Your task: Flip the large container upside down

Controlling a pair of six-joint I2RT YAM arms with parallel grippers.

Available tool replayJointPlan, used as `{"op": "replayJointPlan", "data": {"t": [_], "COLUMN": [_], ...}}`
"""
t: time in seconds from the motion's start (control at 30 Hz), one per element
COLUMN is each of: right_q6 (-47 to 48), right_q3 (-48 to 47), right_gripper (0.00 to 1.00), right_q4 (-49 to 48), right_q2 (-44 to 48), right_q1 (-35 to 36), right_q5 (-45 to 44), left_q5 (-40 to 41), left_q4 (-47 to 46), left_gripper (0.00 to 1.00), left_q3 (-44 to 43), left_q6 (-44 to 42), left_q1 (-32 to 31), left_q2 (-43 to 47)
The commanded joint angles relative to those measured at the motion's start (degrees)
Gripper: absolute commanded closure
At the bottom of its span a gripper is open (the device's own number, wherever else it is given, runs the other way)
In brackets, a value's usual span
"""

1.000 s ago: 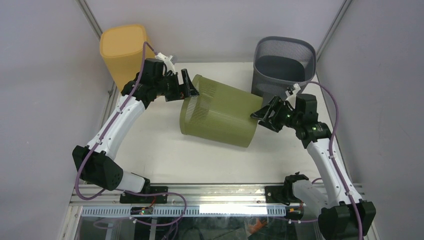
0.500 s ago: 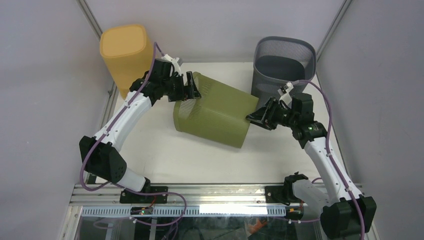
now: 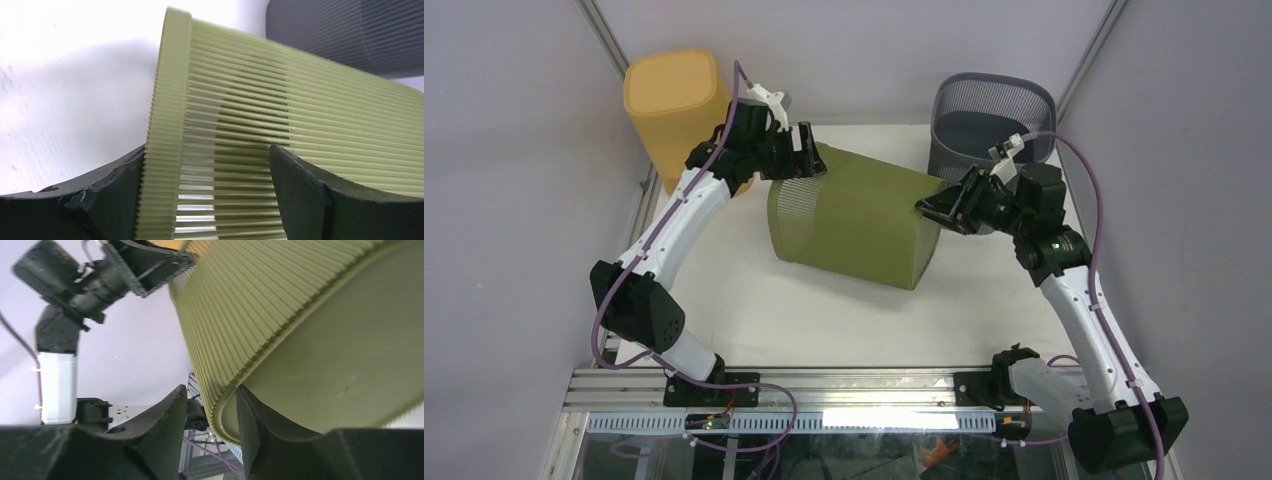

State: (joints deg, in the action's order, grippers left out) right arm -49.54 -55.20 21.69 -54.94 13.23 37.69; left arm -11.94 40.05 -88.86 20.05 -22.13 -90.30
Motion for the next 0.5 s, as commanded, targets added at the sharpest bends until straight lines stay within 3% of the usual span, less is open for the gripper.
{"op": "replayJointPlan", "data": {"t": [0.0,0.23,0.47], "right_q6": [-3.9,-3.0,-1.6], "right_q3": [-12.4,-18.4,-14.1], "right_gripper": [0.58,0.58,0.58], "right_q4": [-13.9,-16.6,-20.4], "right_q2": [-0.4,-4.6,-7.8], "right_q1": [3.7,6.1,8.9], "right_q5": [6.5,5.4,3.1], "left_q5": [-7.0,-14.5,-17.2], "left_q4": [0.1,-6.3,-20.9], "left_gripper": [0.19,0.17,0.14], "left_q3": [-2.9,-3.0,6.8], "left_q6": [1.8,4.6,9.4], "left_q1": [-4.3,-5.7,-6.7], "left_q2": [-2.7,-5.7,-7.2]}}
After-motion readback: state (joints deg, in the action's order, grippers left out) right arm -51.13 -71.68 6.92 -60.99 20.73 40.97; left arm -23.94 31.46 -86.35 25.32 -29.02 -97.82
